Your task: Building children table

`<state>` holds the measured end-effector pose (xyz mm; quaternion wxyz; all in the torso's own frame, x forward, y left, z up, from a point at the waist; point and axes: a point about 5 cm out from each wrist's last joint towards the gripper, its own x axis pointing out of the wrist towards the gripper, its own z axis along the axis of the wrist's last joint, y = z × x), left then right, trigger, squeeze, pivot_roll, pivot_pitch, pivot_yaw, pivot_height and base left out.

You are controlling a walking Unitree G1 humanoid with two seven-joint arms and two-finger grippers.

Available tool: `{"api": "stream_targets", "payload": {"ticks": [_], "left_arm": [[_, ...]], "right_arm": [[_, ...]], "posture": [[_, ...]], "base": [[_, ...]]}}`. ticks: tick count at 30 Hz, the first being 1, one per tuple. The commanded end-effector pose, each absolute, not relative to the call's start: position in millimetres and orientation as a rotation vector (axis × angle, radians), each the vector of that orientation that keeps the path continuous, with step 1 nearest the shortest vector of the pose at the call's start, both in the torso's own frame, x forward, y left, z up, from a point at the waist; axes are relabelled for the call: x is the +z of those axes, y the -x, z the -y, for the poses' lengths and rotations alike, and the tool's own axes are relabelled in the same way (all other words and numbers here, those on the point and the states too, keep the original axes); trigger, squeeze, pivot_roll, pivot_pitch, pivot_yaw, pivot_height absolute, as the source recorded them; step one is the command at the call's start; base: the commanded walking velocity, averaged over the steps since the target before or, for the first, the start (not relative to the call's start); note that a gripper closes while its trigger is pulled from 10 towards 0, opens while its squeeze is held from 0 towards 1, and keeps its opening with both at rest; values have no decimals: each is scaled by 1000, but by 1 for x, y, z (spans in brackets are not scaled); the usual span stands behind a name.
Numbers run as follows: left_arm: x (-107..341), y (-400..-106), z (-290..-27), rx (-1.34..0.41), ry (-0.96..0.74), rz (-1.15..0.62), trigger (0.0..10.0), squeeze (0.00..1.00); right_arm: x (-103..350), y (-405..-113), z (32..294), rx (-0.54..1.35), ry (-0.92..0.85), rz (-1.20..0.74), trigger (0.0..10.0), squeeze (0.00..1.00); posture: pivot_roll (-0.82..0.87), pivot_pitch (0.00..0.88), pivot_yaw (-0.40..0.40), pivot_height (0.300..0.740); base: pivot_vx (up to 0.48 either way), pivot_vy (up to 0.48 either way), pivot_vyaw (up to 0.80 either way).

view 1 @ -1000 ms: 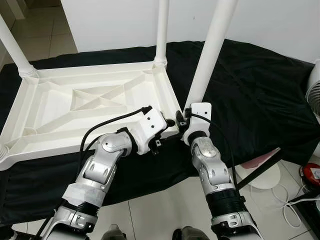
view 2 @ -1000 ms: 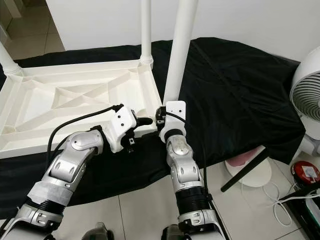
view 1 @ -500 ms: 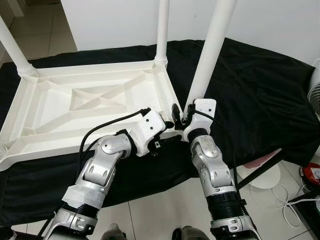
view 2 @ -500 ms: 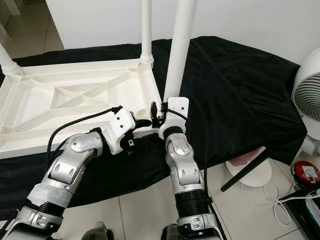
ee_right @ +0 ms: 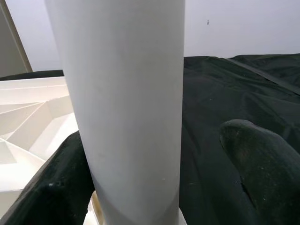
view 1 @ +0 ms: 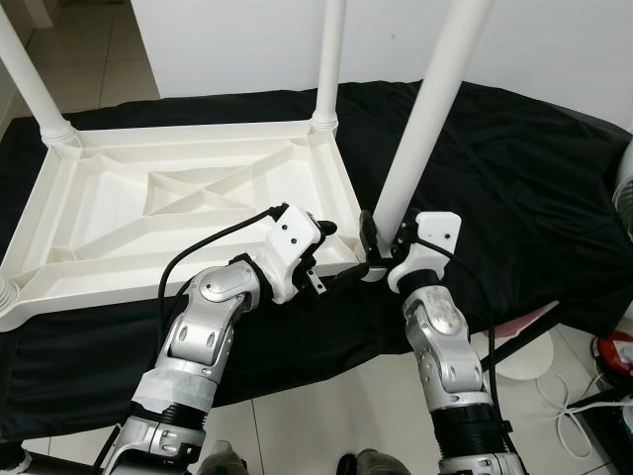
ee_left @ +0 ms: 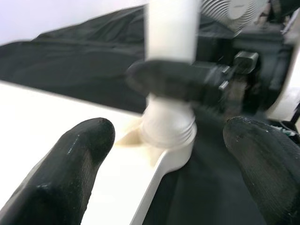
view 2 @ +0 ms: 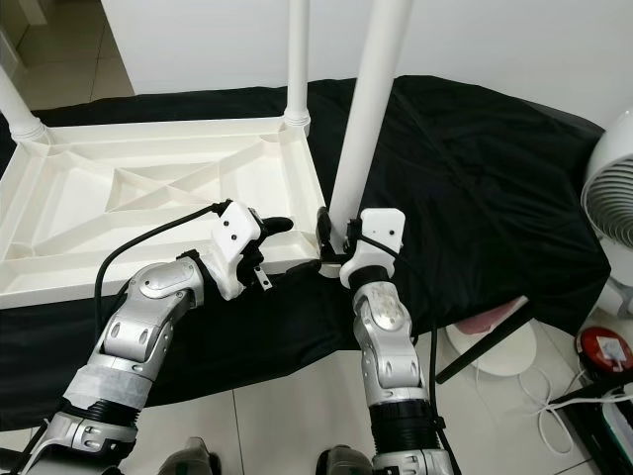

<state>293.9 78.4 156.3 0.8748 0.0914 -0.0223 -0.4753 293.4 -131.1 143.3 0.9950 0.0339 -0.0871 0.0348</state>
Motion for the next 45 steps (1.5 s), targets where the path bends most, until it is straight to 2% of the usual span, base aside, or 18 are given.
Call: {"api": "stream_targets", "payload": {"ticks": [1, 5, 9, 16, 22, 26, 30, 34, 38, 40, 45], "left_arm": [[144, -301, -96, -709, -181, 3, 10000, 0], [142, -301, -100, -687, -183, -3, 10000, 0], [144, -304, -113, -549, -108, 4, 10000, 0], [147, -305, -117, -481, -60, 18, 10000, 0], [155, -311, -121, -458, -89, 43, 10000, 0], [158, -313, -122, -451, -83, 50, 10000, 0], [158, -314, -123, -403, -59, 39, 10000, 0], [156, -319, -126, -345, -13, 3, 10000, 0], [158, -323, -126, -328, -5, -11, 10000, 0], [163, -326, -122, -370, -8, -19, 10000, 0], [170, -322, -114, -481, -15, 8, 10000, 0]], "right_arm": [[133, -287, 152, -16, -44, 134, 10000, 0], [132, -283, 154, -9, -46, 137, 10000, 0], [130, -274, 160, 8, -25, 147, 10000, 0], [127, -269, 164, 33, -11, 156, 10000, 0], [129, -267, 152, 186, -60, 174, 10000, 0], [128, -266, 150, 216, -59, 175, 10000, 0], [124, -266, 150, 203, -53, 170, 10000, 0], [120, -270, 145, 235, -45, 166, 10000, 0], [118, -272, 141, 281, -17, 162, 10000, 0], [116, -279, 137, 329, 30, 156, 10000, 0], [121, -287, 136, 368, 66, 168, 10000, 0]], "posture": [[21, 6, -65, 740], [20, 6, -65, 740], [26, 10, -60, 740], [29, 17, -57, 740], [27, 18, -32, 740], [28, 12, -26, 740], [26, 0, 9, 740], [8, 0, 115, 740], [3, 0, 140, 740], [-3, 0, 175, 740], [4, 0, 169, 740]], "base": [[0, 0, 0], [0, 0, 0], [0, 0, 0], [0, 0, 0], [0, 0, 0], [0, 0, 0], [0, 0, 0], [0, 0, 0], [0, 0, 0], [0, 0, 0], [0, 0, 0]]}}
